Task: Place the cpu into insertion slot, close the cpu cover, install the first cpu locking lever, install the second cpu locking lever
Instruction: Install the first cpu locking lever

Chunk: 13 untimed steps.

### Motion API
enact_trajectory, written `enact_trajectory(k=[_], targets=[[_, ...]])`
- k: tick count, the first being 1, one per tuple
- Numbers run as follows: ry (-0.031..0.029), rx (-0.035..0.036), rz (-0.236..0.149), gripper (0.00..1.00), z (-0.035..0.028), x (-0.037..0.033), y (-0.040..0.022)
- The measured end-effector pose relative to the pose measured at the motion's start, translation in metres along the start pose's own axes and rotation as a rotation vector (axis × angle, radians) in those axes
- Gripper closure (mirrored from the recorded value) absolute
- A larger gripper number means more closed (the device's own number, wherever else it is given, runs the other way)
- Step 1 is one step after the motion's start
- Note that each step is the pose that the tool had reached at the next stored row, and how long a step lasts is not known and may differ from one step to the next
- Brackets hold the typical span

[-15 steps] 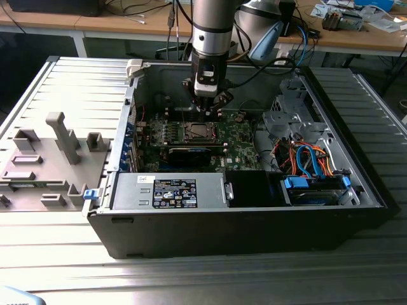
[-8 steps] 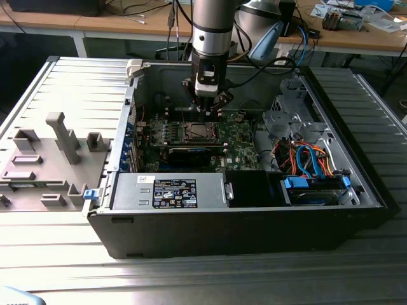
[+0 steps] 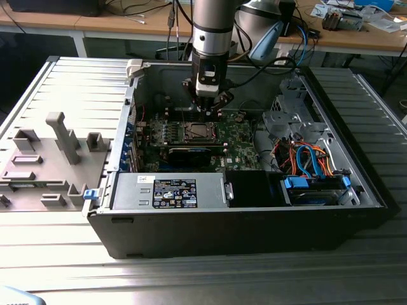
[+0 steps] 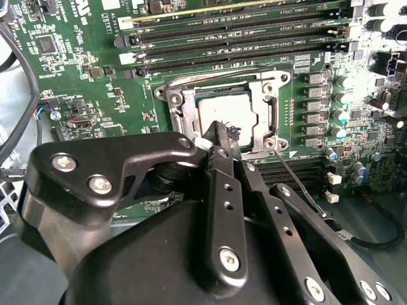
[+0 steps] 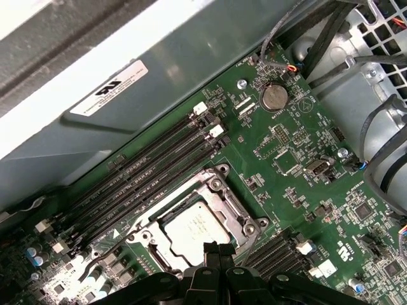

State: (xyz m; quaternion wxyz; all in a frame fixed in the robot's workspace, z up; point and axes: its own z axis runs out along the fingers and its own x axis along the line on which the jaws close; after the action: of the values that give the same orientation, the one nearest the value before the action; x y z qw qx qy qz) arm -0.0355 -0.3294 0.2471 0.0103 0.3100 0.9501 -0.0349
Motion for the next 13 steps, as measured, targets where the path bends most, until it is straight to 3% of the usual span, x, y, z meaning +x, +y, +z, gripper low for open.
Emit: enact_trajectory(k=[13], targets=[[-0.001,-0.0006,-0.016,0.89,0.0,0.0,0.0]])
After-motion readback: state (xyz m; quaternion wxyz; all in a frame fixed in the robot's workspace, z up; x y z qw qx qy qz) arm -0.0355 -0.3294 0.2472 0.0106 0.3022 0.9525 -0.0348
